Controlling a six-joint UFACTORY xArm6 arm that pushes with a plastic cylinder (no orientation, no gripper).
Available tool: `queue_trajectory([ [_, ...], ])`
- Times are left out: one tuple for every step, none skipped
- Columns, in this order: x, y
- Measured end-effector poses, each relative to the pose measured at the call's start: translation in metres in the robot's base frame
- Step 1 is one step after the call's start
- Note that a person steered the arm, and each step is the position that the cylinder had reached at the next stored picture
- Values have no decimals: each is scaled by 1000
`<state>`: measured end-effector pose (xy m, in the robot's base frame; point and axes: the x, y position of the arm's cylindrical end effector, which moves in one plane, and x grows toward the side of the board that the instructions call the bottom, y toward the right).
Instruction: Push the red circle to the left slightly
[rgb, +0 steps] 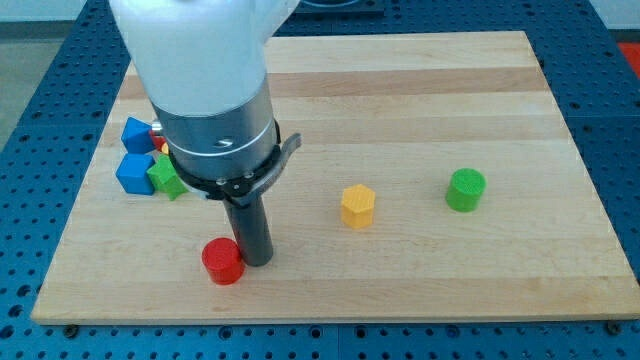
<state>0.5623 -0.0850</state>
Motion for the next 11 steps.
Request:
queue_trajectory([
  [0,1],
  [20,25],
  [39,38],
  [43,38],
  [42,24],
  [28,13],
  [27,12],
  [23,2],
  [23,-14],
  [23,-31],
  [23,-46],
])
